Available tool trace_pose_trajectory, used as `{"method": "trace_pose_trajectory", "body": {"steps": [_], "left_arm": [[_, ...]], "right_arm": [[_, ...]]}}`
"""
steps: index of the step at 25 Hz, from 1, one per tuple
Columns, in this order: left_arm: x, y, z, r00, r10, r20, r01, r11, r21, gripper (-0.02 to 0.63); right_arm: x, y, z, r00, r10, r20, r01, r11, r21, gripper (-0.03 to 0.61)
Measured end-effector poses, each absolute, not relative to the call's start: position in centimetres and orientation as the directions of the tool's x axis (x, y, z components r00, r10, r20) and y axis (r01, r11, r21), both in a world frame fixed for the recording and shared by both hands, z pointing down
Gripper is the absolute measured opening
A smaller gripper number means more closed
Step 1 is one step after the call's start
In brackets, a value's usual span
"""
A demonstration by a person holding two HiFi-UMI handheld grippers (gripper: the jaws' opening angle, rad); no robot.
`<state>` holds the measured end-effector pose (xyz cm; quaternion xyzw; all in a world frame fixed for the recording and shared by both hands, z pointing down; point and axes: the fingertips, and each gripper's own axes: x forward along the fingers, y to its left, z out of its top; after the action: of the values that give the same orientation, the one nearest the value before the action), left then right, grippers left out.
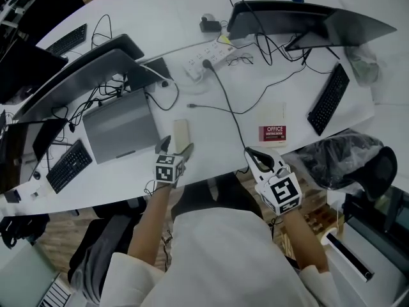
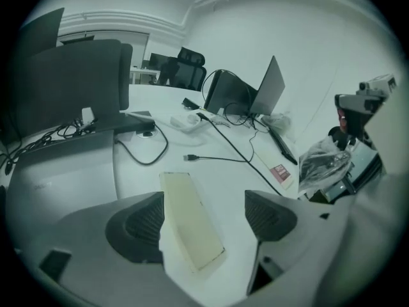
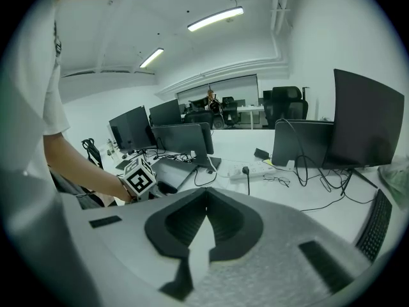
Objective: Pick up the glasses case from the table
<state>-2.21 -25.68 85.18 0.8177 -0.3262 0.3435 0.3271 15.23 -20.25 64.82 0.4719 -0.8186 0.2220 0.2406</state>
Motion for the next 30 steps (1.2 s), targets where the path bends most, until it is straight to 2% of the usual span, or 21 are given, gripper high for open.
{"method": "trace_pose_trajectory", "body": {"steps": [8, 15, 25, 27, 30], "left_arm": [[-2.9, -25.5, 91.3, 0.411, -0.297, 0.862, -0.816, -0.542, 0.202, 0.376], [-2.3, -25.1, 93.7, 0.353, -0.279, 0.893, -0.835, -0.524, 0.166, 0.38], [-2.5, -25.5, 94.9, 0.263, -0.344, 0.902, -0.872, -0.485, 0.069, 0.385], [-3.1, -25.8, 94.7, 0.26, -0.335, 0.906, -0.879, -0.47, 0.079, 0.322], [-3.5, -26.1, 94.5, 0.275, -0.317, 0.908, -0.885, -0.452, 0.11, 0.308]], "right_arm": [[13.9, -20.1, 67.7, -0.474, -0.618, 0.627, -0.861, 0.475, -0.182, -0.002], [13.0, -20.3, 68.8, -0.49, -0.601, 0.631, -0.854, 0.477, -0.209, -0.002], [12.8, -20.1, 70.1, -0.504, -0.584, 0.636, -0.843, 0.492, -0.216, -0.002], [12.8, -20.2, 70.0, -0.505, -0.584, 0.635, -0.842, 0.495, -0.214, -0.002], [12.8, -20.3, 69.5, -0.504, -0.589, 0.632, -0.842, 0.497, -0.209, -0.002]]}}
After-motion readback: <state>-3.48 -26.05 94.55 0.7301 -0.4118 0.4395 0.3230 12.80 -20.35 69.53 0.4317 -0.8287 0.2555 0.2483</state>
